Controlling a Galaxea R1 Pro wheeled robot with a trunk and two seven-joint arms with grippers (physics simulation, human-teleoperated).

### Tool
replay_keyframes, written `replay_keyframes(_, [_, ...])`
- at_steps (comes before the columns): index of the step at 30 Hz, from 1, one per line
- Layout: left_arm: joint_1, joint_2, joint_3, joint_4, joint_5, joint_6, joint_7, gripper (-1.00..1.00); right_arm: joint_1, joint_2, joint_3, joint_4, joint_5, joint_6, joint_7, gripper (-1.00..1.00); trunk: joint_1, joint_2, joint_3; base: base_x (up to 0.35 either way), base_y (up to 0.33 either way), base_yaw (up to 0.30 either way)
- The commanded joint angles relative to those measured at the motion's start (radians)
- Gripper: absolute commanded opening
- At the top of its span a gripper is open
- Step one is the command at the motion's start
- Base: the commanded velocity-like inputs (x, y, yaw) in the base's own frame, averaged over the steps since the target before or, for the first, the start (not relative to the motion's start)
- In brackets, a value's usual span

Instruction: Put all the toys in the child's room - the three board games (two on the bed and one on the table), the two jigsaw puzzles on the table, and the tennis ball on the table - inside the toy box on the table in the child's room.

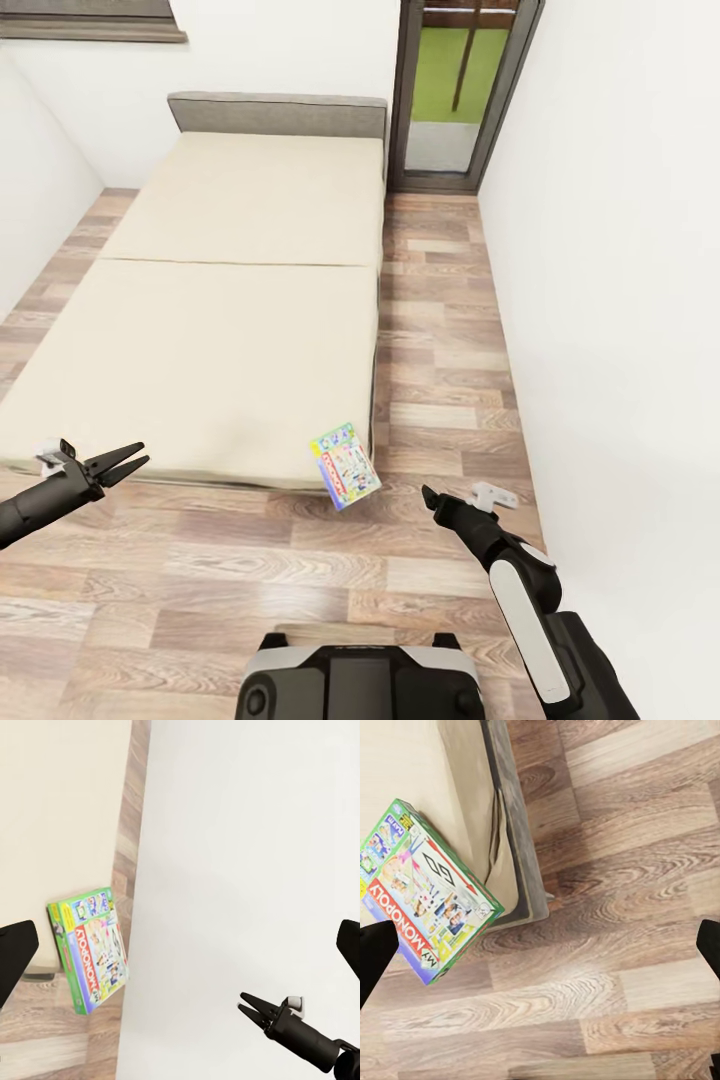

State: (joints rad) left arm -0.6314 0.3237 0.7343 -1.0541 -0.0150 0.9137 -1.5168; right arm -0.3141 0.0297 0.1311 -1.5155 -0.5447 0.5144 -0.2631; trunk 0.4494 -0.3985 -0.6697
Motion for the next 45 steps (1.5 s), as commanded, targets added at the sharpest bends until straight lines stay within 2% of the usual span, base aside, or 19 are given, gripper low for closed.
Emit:
replay_keyframes(1, [-0.001,0.0,0.001,0.0,-0.002,0.011,-0.005,1.0,0.0,0.0,0.001,-0.002,-0.011,0.003,-0.01,1.0,0.001,-0.002,0.001,0.001,0.183,0.0])
replay_keyframes(10, [-0.001,-0.001,0.002,0.0,-0.002,0.01,-0.005,1.0,-0.001,-0.002,0.001,-0.001,-0.011,0.003,-0.01,1.0,0.001,-0.002,0.015,0.0,0.133,0.0])
replay_keyframes(45, [-0.001,-0.002,0.003,-0.001,-0.002,0.01,-0.003,1.0,-0.001,0.004,0.001,0.0,-0.01,0.003,-0.01,1.0,0.001,-0.002,0.073,0.0,0.003,0.0])
